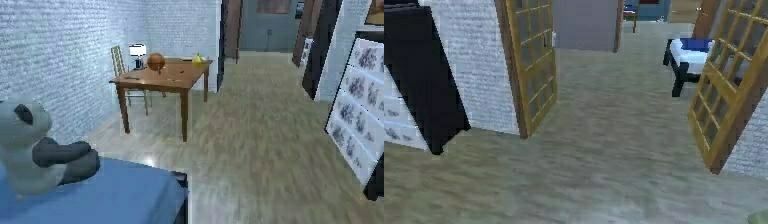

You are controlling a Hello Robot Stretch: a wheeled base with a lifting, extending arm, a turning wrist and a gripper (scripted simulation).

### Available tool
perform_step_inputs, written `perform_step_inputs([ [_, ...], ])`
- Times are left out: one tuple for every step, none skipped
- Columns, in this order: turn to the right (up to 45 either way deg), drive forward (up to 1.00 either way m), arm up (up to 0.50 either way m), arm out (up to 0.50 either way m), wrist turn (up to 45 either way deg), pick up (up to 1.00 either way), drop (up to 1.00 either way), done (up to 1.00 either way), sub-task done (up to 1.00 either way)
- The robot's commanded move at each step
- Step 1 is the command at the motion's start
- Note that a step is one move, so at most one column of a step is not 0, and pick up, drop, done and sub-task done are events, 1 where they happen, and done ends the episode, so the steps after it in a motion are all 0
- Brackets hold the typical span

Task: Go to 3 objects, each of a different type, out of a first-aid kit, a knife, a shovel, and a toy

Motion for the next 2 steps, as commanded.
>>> perform_step_inputs([
  [45.0, 0.0, 0.0, 0.0, 0.0, 0.0, 0.0, 0.0, 0.0],
  [45.0, 0.0, 0.0, 0.0, 0.0, 0.0, 0.0, 0.0, 0.0],
])
